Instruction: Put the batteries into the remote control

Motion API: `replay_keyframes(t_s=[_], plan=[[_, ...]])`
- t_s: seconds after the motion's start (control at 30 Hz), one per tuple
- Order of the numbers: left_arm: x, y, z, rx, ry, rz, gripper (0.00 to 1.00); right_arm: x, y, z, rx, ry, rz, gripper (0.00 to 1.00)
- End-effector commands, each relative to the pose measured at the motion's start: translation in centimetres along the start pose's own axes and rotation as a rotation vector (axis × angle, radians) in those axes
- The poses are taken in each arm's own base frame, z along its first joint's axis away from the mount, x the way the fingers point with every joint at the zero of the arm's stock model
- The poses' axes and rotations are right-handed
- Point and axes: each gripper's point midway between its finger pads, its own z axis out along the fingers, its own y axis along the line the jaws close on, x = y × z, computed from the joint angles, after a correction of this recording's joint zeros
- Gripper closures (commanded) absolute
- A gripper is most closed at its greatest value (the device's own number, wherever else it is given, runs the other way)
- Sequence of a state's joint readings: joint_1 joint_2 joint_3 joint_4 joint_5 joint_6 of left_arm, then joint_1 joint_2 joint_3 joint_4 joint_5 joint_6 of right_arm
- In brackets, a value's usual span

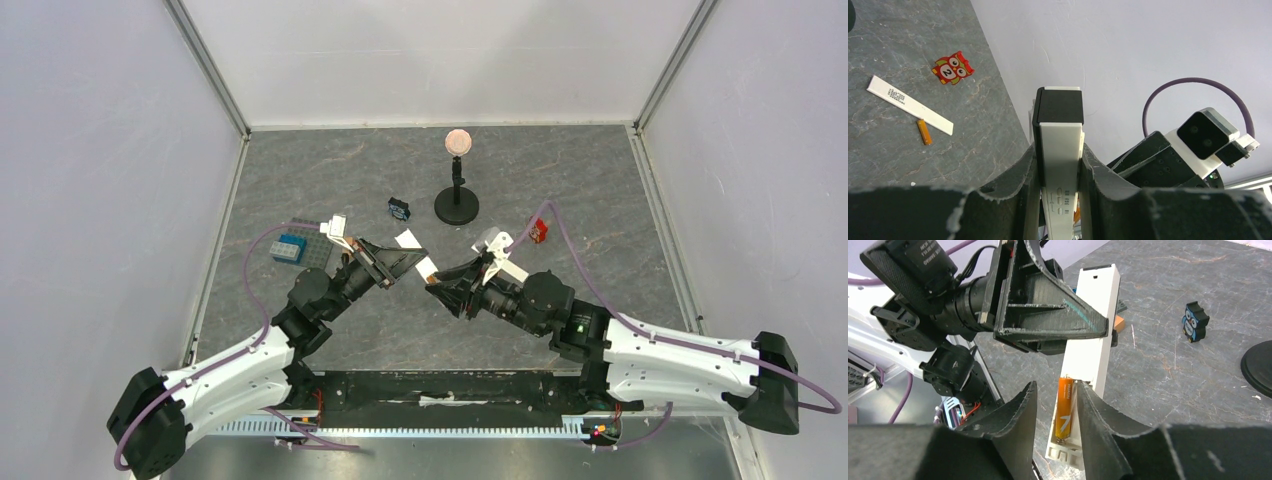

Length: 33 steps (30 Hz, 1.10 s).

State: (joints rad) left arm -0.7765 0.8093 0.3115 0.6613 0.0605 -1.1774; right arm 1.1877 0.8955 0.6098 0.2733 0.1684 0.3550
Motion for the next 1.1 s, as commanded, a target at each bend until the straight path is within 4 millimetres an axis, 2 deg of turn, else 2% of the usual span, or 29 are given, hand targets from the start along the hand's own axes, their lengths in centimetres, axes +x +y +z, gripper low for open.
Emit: replay_keyframes(t_s=[0.0,0.17,0.3,0.37,0.47,0.7,0.9,1.07], plan=[[-1.3,-3.4,0.4,0.098,-0.038,-0.021,0.98,-3.6,0.7,-0.1,0.007,-0.067,0.042,0.61],[-1.3,-3.2,0.4,0.096,-0.039,-0.017,0.98,-6.0,1.4,-0.8,0.003,-0.106,0.109,0.53],[-1.3,-3.4,0.3,0.110,-0.042,-0.031,0.98,-7.2,1.1,-1.5,0.052,-0.108,0.226,0.17],[-1.3,-3.6,0.3,0.122,-0.044,-0.035,0.98,-7.0,0.5,-1.9,0.103,-0.101,0.342,0.03],[-1.3,-3.8,0.3,0.131,-0.044,-0.034,0.98,-4.8,-0.7,-2.2,0.207,-0.051,0.531,0.02],[-1.4,-3.9,0.2,0.141,-0.048,-0.032,0.98,-1.4,-0.5,-2.1,0.219,-0.022,0.821,0.02],[-1.2,-4.0,0.2,0.149,-0.042,-0.038,0.98,-0.6,-0.6,-1.5,0.216,-0.052,0.933,0.02],[-1.2,-4.0,0.1,0.151,-0.041,-0.037,0.98,-1.1,-0.4,-0.8,0.200,-0.076,0.954,0.02]])
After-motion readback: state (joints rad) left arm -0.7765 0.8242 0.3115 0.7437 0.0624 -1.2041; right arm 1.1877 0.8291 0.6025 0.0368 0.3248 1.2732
